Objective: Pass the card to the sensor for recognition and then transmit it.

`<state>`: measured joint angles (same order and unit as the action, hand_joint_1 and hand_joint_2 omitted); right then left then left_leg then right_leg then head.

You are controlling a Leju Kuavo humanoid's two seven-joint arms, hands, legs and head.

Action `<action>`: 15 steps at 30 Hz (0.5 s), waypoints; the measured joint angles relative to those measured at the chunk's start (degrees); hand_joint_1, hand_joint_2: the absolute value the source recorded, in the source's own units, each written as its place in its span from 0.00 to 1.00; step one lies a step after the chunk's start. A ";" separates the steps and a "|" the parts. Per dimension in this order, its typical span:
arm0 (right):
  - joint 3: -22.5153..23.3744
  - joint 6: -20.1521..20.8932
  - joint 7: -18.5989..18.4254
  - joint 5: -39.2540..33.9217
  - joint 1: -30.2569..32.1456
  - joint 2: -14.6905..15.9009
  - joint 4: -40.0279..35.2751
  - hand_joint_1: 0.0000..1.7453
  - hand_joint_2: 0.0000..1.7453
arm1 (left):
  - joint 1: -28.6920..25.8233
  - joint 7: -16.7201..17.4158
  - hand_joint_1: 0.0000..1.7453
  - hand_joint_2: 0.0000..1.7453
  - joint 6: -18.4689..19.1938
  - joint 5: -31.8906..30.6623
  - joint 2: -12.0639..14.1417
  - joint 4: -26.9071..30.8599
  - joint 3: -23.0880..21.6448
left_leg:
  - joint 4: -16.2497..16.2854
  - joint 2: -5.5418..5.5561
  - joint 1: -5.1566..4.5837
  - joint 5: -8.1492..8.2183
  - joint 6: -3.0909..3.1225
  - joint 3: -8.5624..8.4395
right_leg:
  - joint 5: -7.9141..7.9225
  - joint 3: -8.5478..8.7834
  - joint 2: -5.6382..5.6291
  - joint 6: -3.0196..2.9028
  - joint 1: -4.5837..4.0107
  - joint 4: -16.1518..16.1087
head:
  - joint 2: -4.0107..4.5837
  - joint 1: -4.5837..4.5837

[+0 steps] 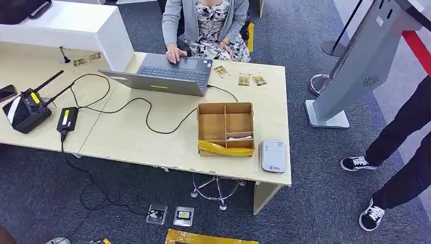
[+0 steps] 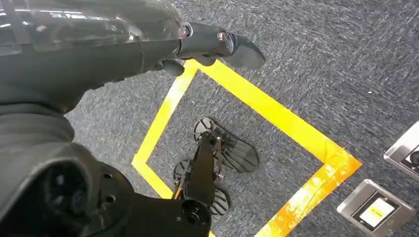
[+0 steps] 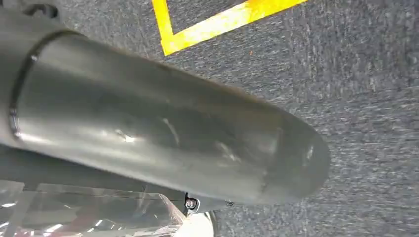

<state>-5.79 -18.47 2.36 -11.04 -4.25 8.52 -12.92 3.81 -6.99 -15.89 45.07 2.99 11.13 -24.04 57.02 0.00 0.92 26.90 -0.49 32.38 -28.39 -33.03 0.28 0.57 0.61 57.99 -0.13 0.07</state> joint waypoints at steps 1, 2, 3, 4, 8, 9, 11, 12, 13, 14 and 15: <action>0.00 0.17 0.06 0.17 0.00 -0.06 0.00 0.00 0.00 | 0.01 0.31 0.00 0.00 -0.28 0.02 -0.07 0.00 0.00 | 0.00 0.00 0.00 0.00 0.00 0.00 | 0.00 0.00 0.00 0.00 0.00 0.00 | 0.00 0.00; 0.00 0.31 0.06 0.37 0.00 -0.13 0.02 0.00 0.00 | 0.01 0.52 0.00 0.00 -0.59 0.02 -0.13 0.00 0.00 | 0.00 0.00 0.00 0.00 0.00 0.00 | 0.00 0.00 0.00 0.00 0.00 0.00 | 0.00 0.00; -0.02 0.35 0.00 0.57 0.00 -0.22 0.02 0.00 0.00 | 0.02 0.83 0.00 0.00 -0.87 0.00 -0.17 0.00 -0.02 | 0.00 0.00 0.00 0.00 0.00 0.00 | 0.00 0.00 0.00 0.00 0.00 0.00 | 0.00 0.00; -0.02 0.53 -0.35 0.96 0.00 -0.31 0.04 0.00 0.00 | 0.02 1.00 0.00 0.00 -1.09 0.00 -0.28 0.00 -0.02 | 0.00 0.00 0.00 0.00 0.00 0.00 | 0.00 0.00 0.00 0.00 0.00 0.00 | 0.00 0.00; -0.07 1.31 -1.82 2.10 0.01 -0.72 0.07 0.00 0.00 | 0.03 1.62 0.00 0.00 -1.66 0.02 -0.48 0.00 -0.02 | 0.00 0.00 0.00 0.00 0.00 0.00 | 0.00 0.00 0.00 0.00 0.00 0.00 | 0.00 0.00; -0.07 1.33 -2.14 2.10 0.01 -0.85 0.07 0.00 0.00 | 0.03 1.62 0.00 0.00 -1.77 0.04 -0.50 0.00 -0.02 | 0.00 0.00 0.00 0.00 0.00 0.00 | 0.00 0.00 0.00 0.00 0.00 0.00 | 0.00 -0.02; -0.07 1.38 -2.27 2.08 0.06 -1.11 0.07 0.00 0.00 | 0.04 1.62 0.00 0.00 -1.79 0.07 -0.63 0.00 -0.02 | 0.00 0.00 0.00 0.00 0.00 0.00 | 0.00 0.00 0.00 0.00 0.00 0.00 | 0.00 0.00; -0.07 1.46 -2.27 2.03 0.07 -1.29 0.07 0.00 0.00 | 0.04 1.62 0.00 0.00 -1.73 0.07 -0.68 0.00 -0.02 | 0.00 0.00 0.00 0.00 0.00 0.00 | 0.00 0.00 0.00 0.00 -0.01 0.00 | 0.00 0.00; -0.07 1.49 -2.25 2.03 0.08 -1.42 0.07 0.00 0.00 | 0.04 1.53 0.00 0.00 -1.59 0.07 -0.74 0.00 -0.02 | 0.00 0.00 0.00 0.00 0.00 0.00 | 0.00 0.00 0.00 0.00 0.00 0.00 | 0.00 -0.02; -0.09 1.51 -2.21 2.03 0.10 -1.53 0.07 0.00 0.00 | 0.04 1.46 0.00 0.00 -1.55 0.07 -0.79 0.00 -0.02 | 0.00 0.00 0.00 0.00 0.00 0.00 | 0.00 0.00 0.00 0.00 0.00 0.00 | 0.00 0.02; -0.09 1.51 -2.19 2.03 0.11 -1.60 0.07 0.00 0.00 | 0.04 1.38 0.00 0.00 -1.49 0.07 -0.83 0.00 -0.02 | 0.00 0.00 0.00 0.00 0.00 0.00 | 0.00 0.00 0.00 0.00 0.00 0.00 | 0.00 0.00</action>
<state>-5.88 -16.96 0.17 -9.01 -4.14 6.93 -12.85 3.85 -5.62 -17.38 45.13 2.16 11.13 -24.06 57.02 0.00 0.92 26.90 -0.49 32.38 -28.39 -33.03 0.28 0.57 0.61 57.99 -0.13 0.07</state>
